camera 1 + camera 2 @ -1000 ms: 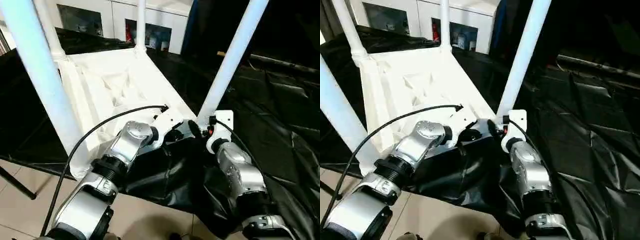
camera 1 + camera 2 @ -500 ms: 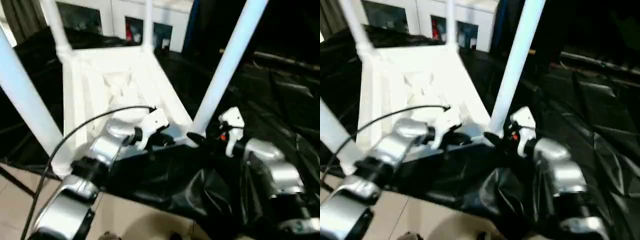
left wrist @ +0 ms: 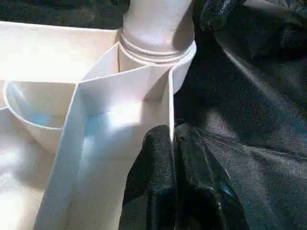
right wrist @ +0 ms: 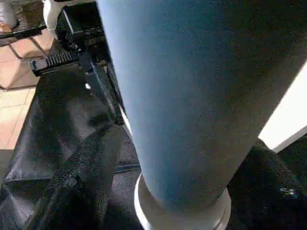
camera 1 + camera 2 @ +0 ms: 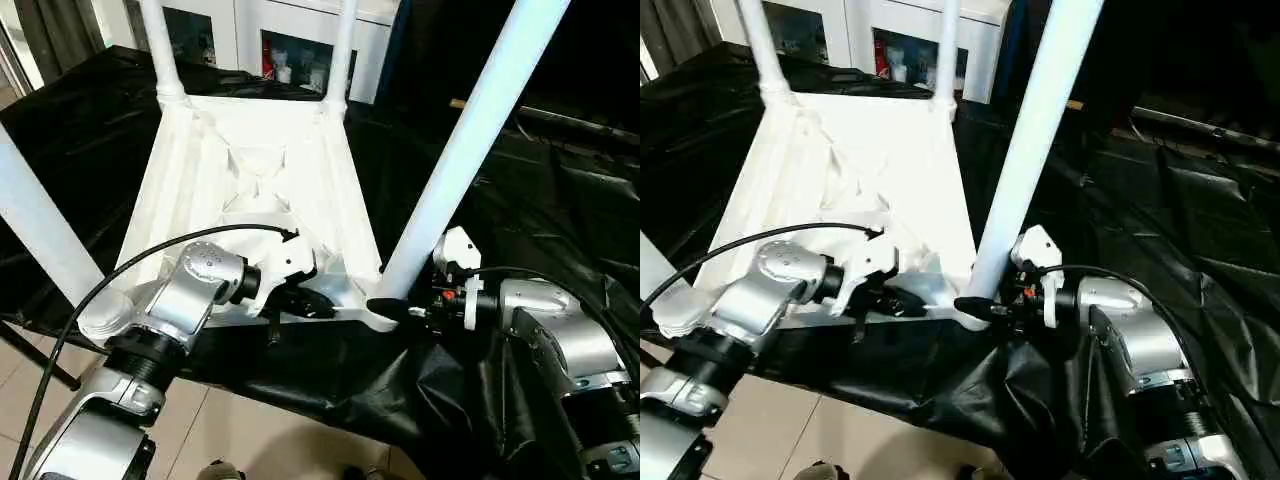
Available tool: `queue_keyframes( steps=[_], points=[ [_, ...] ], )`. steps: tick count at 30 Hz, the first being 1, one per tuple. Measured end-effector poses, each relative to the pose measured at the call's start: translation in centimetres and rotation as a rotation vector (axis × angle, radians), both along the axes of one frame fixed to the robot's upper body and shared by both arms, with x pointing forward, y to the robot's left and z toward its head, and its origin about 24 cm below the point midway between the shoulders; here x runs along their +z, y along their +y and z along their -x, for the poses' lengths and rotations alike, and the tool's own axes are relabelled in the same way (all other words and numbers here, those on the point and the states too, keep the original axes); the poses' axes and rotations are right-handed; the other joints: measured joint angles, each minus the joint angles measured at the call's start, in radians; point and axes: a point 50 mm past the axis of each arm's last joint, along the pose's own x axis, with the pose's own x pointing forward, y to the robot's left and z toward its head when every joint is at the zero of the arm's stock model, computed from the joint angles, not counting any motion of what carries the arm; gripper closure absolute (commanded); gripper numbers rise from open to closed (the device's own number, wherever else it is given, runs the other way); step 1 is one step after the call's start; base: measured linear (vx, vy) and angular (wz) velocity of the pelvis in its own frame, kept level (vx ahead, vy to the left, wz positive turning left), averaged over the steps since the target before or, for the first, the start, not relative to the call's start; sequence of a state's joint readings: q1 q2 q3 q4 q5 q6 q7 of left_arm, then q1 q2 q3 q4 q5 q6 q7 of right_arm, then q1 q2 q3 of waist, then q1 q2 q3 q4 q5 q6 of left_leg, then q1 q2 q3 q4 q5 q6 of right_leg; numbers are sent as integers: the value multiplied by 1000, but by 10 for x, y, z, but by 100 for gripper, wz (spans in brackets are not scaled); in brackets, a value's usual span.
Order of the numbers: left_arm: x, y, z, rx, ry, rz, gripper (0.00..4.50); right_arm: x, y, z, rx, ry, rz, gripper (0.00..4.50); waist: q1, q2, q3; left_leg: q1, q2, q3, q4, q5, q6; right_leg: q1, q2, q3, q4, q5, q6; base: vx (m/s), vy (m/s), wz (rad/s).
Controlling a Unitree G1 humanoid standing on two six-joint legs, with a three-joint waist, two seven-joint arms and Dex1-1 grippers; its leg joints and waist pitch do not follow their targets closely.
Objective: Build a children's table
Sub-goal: Rotate leg to tighten
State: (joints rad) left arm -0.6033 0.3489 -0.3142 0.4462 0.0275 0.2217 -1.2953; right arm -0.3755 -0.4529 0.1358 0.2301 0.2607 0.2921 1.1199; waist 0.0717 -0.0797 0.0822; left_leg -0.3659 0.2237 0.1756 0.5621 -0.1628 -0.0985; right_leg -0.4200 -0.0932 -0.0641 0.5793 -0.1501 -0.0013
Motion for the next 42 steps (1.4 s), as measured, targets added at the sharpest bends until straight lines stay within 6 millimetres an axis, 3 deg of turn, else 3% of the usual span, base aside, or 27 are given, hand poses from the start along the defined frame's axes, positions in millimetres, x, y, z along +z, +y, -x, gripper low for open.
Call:
queue_keyframes(
  steps=[11,20,23,28,33,35,38,40,42],
  points=[
    [0,1,2,-10,3,-5,450,-2,-3,0,18,-35,66,249,5,-2,-1,0,0,0,1,0,0,0,0,0,0,0,0,0,0,0],
    [0,2,2,-3,5,-9,450,-5,-2,0,10,-25,50,256,7,-5,-3,0,1,0,3,0,0,0,0,0,3,0,0,0,0,0],
    [-1,-3,-5,70,-19,-17,450,-13,2,-6,-113,-11,3,257,6,-7,-5,1,0,0,5,0,0,4,0,1,6,0,0,0,0,0],
    [-9,-24,-21,272,-61,-17,450,-27,15,-22,-495,-17,-43,257,-7,-14,-10,9,-1,-2,4,1,-2,6,0,0,6,-4,6,-43,-5,-1],
    [-14,-46,-27,393,-77,-35,450,-32,34,-35,-814,15,-71,257,-27,-13,-9,10,-3,-14,5,1,-2,11,0,-11,-14,-5,8,-59,13,-7],
    [-15,-52,-29,415,-90,-53,450,-33,41,-40,-893,23,-66,257,-37,-10,-8,9,-3,-23,3,1,-2,19,-1,-26,-32,-5,8,0,0,0],
    [-16,-55,-30,432,-110,-75,450,-33,48,-44,-948,22,-48,257,-44,5,-2,12,2,-39,0,1,-2,40,-3,-56,-67,-5,7,0,0,0],
    [-16,-55,-31,432,-111,-81,450,-33,49,-44,-949,15,-46,257,-45,10,2,17,3,-40,-8,0,-2,47,-3,-56,-70,-8,5,0,0,0],
    [-16,-54,-32,425,-112,-88,450,-33,49,-44,-944,16,-53,201,-45,7,5,28,0,-31,-12,0,-2,44,-6,-50,-61,-8,5,0,0,0]
  ],
)
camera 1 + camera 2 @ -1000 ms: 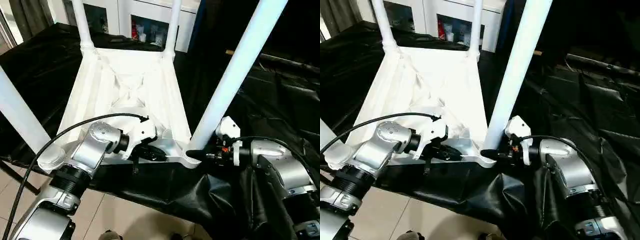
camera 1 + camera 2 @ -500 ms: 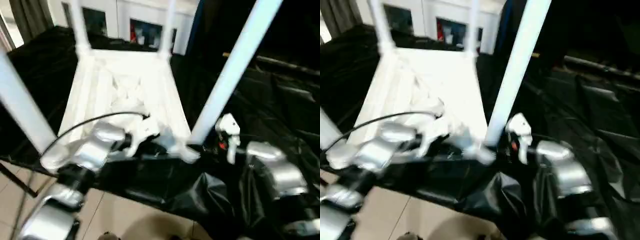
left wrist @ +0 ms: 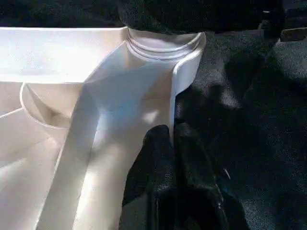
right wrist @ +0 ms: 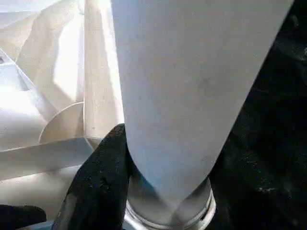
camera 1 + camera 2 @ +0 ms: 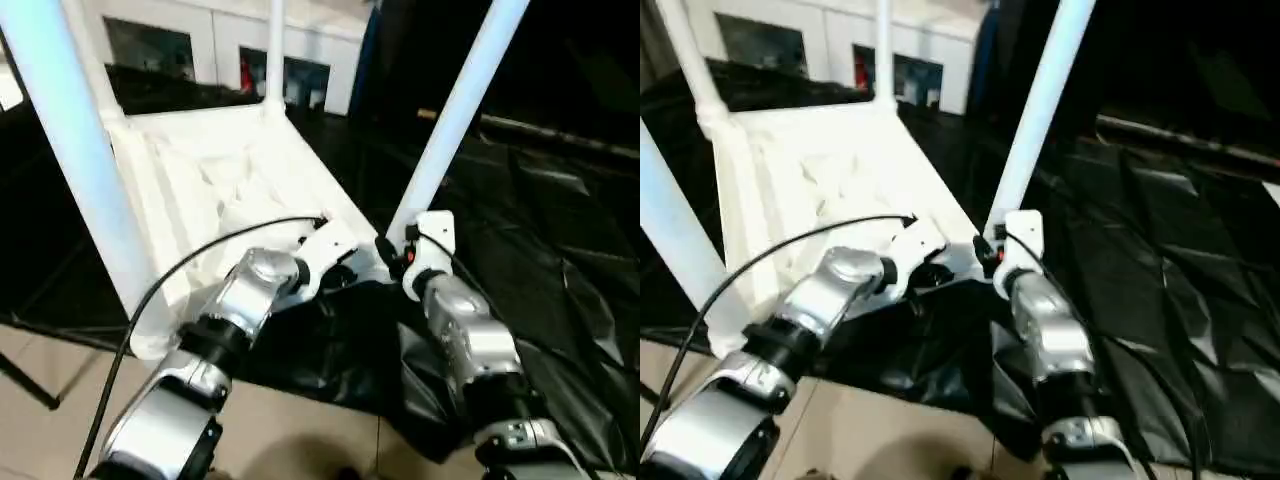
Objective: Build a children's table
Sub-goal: Rotate leg to tighten
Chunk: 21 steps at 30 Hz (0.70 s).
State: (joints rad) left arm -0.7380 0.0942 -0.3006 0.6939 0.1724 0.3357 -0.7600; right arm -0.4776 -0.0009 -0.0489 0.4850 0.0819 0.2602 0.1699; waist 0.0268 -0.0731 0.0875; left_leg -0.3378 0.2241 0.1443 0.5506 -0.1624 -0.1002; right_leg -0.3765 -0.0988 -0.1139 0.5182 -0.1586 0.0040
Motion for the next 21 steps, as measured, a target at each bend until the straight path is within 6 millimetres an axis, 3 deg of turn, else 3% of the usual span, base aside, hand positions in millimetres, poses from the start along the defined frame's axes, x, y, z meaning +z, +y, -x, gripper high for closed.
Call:
queue_keyframes(
  steps=[1,2,3,4,5,6,8,9,11,13,21],
  points=[
    [0,1,0,-4,0,-3,450,0,0,0,10,-1,-2,187,0,2,3,5,-2,0,0,-1,1,0,-4,-15,-5,0,0,0,0,0],
    [1,4,-1,-9,-1,-6,450,1,1,0,28,-4,-6,185,1,7,5,5,0,-4,-1,-4,0,5,-13,-41,-14,0,0,0,0,0],
    [3,7,-2,-19,-4,-11,450,3,2,-1,62,-10,-8,185,3,17,8,-5,12,-16,-2,-7,-2,22,-19,-75,-25,-4,5,45,26,-21],
    [5,8,-3,-30,-6,-16,450,4,1,-1,82,-15,-8,166,14,19,12,-13,14,-21,0,-6,-3,20,-16,-57,44,-53,2,88,-17,4],
    [6,7,-3,-46,-5,-17,450,3,-3,0,92,-12,-3,166,27,0,13,-12,14,5,1,-6,-3,15,-18,-14,106,-72,-5,88,-17,4],
    [8,9,-4,-55,-15,-10,450,6,-6,-2,124,-16,2,166,36,-38,6,-4,4,26,7,-6,-3,0,-22,28,137,-69,18,103,-124,14],
    [10,12,-4,-83,-17,-7,450,9,-13,-1,208,-18,9,166,61,-31,1,-15,0,18,-1,-11,-2,-7,-19,26,133,-72,14,117,-116,-12],
    [12,17,-3,-109,-7,-3,450,11,-19,0,289,-20,27,166,65,-19,-6,-28,1,3,-3,-2,-11,-11,-10,20,125,-70,13,87,-33,-21],
    [15,20,-2,-143,11,10,450,16,-27,3,383,-21,53,166,65,-15,-8,-34,8,-2,0,34,-29,-19,0,21,129,-57,1,69,-16,-15],
    [19,27,-1,-184,23,15,450,21,-34,6,476,-23,71,166,65,-15,-8,-43,14,-1,2,33,-27,-23,7,22,119,-53,-3,53,10,-8],
    [26,56,11,-330,92,-9,450,34,-47,24,807,7,111,166,72,-14,-8,-44,15,6,5,27,-18,-24,6,23,111,-52,-4,7,2,-1]
  ],
)
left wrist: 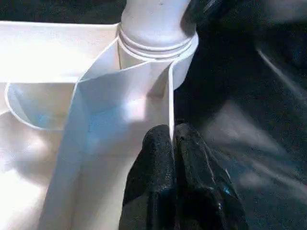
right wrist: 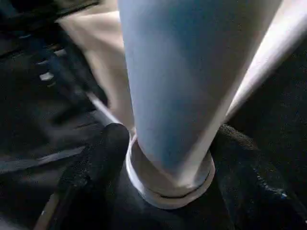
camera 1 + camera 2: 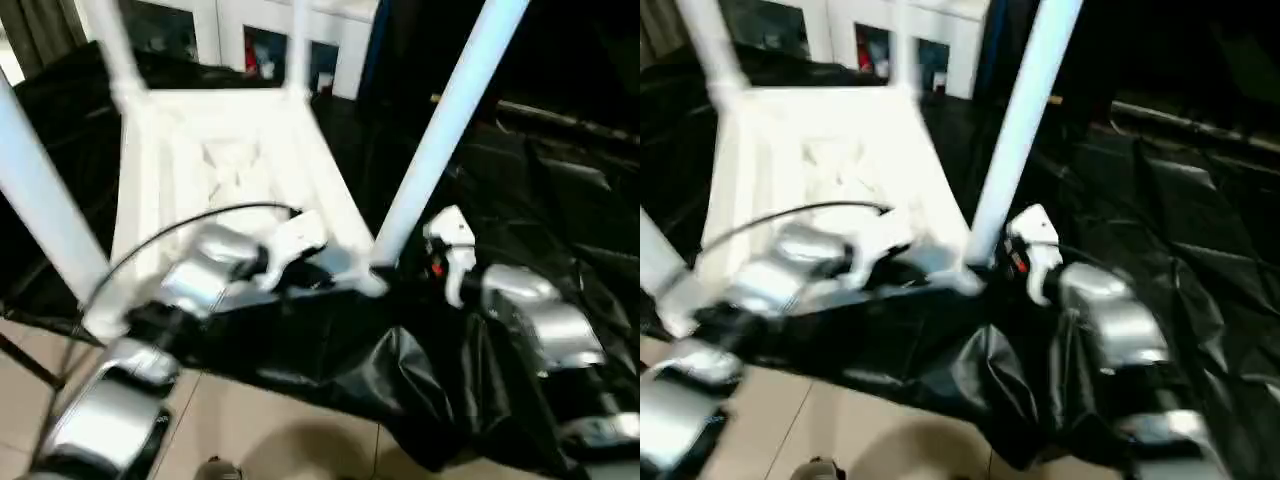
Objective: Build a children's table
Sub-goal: Rotate leg to tighten
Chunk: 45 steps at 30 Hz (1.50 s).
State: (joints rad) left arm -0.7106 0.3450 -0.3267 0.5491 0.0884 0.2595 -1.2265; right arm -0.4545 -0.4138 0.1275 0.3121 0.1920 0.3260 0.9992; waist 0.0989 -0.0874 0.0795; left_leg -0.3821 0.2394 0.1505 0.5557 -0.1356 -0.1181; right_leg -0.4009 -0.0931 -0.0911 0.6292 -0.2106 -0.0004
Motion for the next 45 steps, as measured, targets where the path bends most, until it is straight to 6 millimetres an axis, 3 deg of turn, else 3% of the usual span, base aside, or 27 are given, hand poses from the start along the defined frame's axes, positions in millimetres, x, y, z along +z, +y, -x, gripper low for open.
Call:
queue_keyframes(
  steps=[4,11,16,23,29,34,37,44,45],
  points=[
    [-1,1,7,-65,38,-3,450,0,2,8,93,18,5,166,12,0,0,2,1,7,1,0,0,1,0,5,0,0,0,0,0,0],
    [0,5,13,-101,78,0,450,-1,2,14,163,59,-1,166,15,0,0,5,1,10,1,0,1,1,0,8,1,0,0,0,0,0],
    [-1,4,13,-106,83,-4,450,0,-1,15,167,66,11,223,20,0,0,6,1,14,1,-1,2,1,0,11,1,0,0,0,0,0],
    [-2,5,12,-82,80,-2,450,-3,2,15,145,73,-9,248,19,-3,0,11,0,21,1,-1,3,2,1,23,1,1,1,0,0,0],
    [-8,-7,-2,122,12,33,450,-16,11,0,-180,62,-98,250,8,-9,0,14,0,22,0,-1,3,2,1,25,1,5,8,-10,0,-1],
    [-14,-32,-14,299,-28,52,450,-24,31,-15,-563,34,-131,252,-15,-12,-3,15,-1,20,0,-1,3,2,1,25,-3,5,9,0,0,0],
    [-17,-48,-17,364,-68,48,450,-26,41,-25,-748,25,-129,253,-16,-8,-5,15,-2,18,-1,-1,3,2,1,24,-13,5,9,0,0,0],
    [-20,-57,-15,353,-114,21,450,-28,50,-30,-828,-5,-117,253,-24,-10,-12,15,-8,19,-1,-2,4,3,1,30,-19,11,14,0,0,0],
    [-21,-57,-16,350,-116,18,450,-29,50,-30,-825,-1,-122,220,-24,-13,-15,15,-8,19,-1,-2,4,3,1,30,-19,18,16,0,0,0]
  ],
)
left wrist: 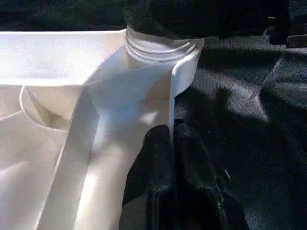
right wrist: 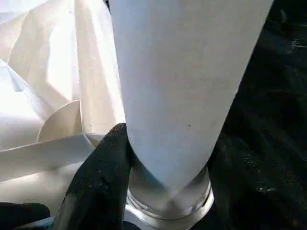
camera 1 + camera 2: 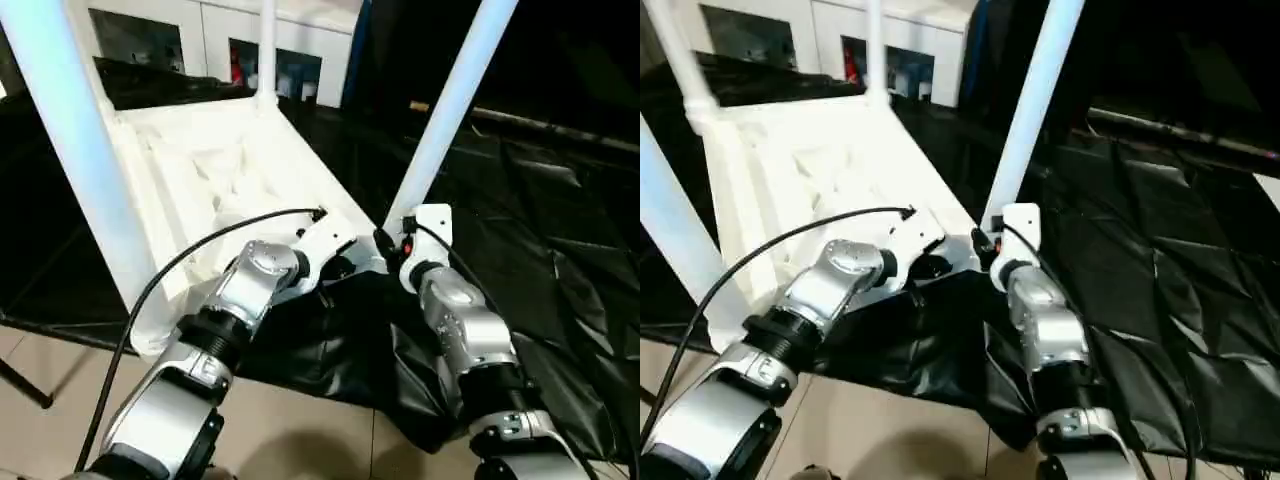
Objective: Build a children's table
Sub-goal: Rotate leg to tighten
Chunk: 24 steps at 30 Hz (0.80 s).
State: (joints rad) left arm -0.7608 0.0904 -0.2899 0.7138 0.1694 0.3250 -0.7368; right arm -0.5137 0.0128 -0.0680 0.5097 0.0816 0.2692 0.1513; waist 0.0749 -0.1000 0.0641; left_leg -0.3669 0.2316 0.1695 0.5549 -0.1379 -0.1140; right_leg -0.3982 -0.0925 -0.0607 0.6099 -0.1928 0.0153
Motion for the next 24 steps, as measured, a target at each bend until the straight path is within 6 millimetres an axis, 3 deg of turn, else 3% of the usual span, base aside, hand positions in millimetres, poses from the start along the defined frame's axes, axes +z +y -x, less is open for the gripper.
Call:
queue_keyframes(
  steps=[7,11,18,24],
  points=[
    [1,5,-1,-31,3,-8,450,0,-4,1,79,5,-45,141,-2,-4,-4,-1,2,-1,-1,0,0,-3,1,-2,0,3,0,0,0,0],
    [5,18,-1,-105,25,-16,450,5,-19,6,292,7,-6,141,-4,-5,-4,-3,2,0,-1,0,0,-4,1,-3,0,9,0,0,0,0],
    [11,43,10,-260,75,-18,450,14,-40,21,632,25,83,141,15,-4,-4,-3,7,2,-2,0,0,-5,4,-3,0,7,-7,0,0,0],
    [14,61,26,-406,163,-12,450,24,-43,35,921,61,98,141,34,-1,-2,-3,7,4,-1,-1,1,-4,2,-3,0,6,-7,0,0,0]
  ],
)
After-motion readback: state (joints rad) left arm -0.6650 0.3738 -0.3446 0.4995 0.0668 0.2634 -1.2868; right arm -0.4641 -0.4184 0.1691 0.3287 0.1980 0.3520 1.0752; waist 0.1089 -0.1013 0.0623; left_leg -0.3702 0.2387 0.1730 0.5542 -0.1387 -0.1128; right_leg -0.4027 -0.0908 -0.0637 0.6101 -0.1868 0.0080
